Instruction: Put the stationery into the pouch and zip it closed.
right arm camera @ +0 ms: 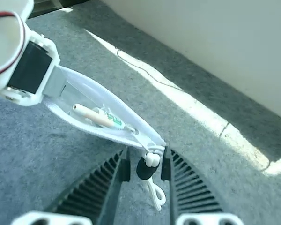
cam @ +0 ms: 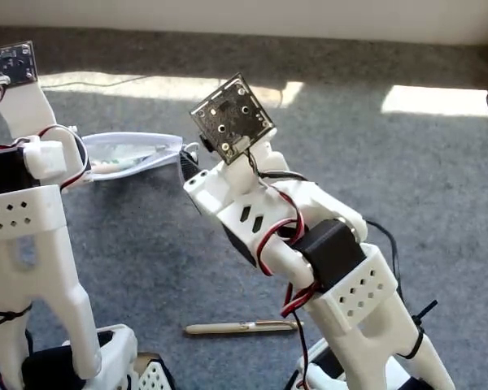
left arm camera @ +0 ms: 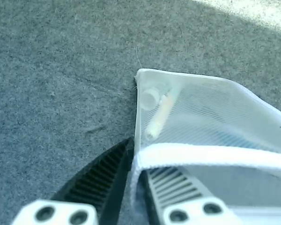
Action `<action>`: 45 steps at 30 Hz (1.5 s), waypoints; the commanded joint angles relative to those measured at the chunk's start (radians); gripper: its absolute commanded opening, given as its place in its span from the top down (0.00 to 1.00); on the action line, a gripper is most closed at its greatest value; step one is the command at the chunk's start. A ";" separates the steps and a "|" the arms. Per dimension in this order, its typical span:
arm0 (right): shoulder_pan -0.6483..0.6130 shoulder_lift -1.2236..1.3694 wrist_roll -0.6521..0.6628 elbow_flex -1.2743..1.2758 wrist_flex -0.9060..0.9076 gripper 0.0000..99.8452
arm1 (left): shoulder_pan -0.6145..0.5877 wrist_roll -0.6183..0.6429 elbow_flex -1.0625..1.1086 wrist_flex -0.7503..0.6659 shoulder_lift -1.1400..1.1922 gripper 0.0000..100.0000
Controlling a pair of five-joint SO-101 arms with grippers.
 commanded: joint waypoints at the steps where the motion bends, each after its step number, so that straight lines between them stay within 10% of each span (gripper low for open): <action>1: 0.007 -0.005 -0.002 -0.058 0.119 0.89 | -0.016 0.005 -0.013 -0.021 -0.019 0.98; 13: -0.199 -0.005 -0.008 0.119 0.423 0.89 | -0.030 0.006 -0.013 -0.023 -0.016 0.98; 29: -0.513 0.002 -0.008 0.679 0.030 0.89 | -0.070 0.006 -0.012 -0.017 -0.016 0.98; 45: -0.524 0.216 0.034 0.740 -0.074 0.89 | -0.068 0.005 0.013 -0.023 -0.019 0.98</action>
